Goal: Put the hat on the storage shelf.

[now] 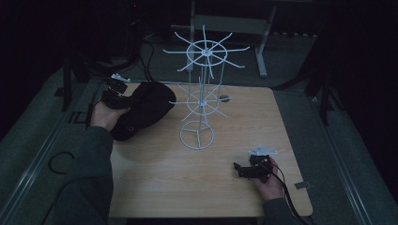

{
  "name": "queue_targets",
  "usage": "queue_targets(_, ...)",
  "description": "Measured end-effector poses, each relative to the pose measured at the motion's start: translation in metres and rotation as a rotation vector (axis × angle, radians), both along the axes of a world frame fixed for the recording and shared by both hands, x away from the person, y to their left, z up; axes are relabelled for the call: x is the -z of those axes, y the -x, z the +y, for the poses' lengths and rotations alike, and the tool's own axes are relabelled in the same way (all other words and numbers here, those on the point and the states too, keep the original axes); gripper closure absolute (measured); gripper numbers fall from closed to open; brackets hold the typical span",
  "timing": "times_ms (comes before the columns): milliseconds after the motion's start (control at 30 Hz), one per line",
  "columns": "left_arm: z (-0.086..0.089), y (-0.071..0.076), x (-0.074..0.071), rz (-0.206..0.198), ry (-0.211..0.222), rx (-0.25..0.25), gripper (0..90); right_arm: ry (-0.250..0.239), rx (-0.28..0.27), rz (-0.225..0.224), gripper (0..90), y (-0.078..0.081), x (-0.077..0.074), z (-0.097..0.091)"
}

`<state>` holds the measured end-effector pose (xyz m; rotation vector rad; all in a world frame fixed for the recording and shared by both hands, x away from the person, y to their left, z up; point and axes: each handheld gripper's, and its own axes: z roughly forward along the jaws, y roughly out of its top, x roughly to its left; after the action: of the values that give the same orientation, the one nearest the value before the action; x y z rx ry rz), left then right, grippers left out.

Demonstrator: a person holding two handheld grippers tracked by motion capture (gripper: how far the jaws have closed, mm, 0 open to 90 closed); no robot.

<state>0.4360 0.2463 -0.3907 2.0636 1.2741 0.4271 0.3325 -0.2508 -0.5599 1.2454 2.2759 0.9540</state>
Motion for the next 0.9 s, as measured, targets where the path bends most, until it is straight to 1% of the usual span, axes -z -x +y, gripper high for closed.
queue_targets(233, 0.009, 0.007, -0.011, -0.025, 0.063, -0.004, 84.9, 0.000, 0.000, 0.000, 11.0, 0.000, 0.000, 0.000)
queue_targets(333, 0.012, 0.009, -0.014, -0.037, 0.083, -0.007, 84.9, 0.000, 0.000, 0.000, 11.0, 0.000, 0.000, 0.000)
queue_targets(367, 0.013, 0.010, -0.015, -0.041, 0.093, -0.013, 84.9, 0.000, 0.000, 0.000, 11.0, 0.000, 0.000, 0.000)
queue_targets(733, 0.019, 0.018, -0.029, -0.080, 0.131, -0.016, 84.9, 0.001, -0.001, -0.001, 11.0, 0.000, 0.000, 0.000)
queue_targets(800, 0.021, 0.020, -0.033, -0.088, 0.150, -0.018, 84.8, 0.000, -0.001, -0.001, 11.0, 0.000, 0.000, 0.000)
queue_targets(900, 0.022, 0.023, -0.036, -0.099, 0.165, -0.016, 84.9, 0.000, -0.001, -0.001, 11.0, 0.000, 0.000, 0.000)
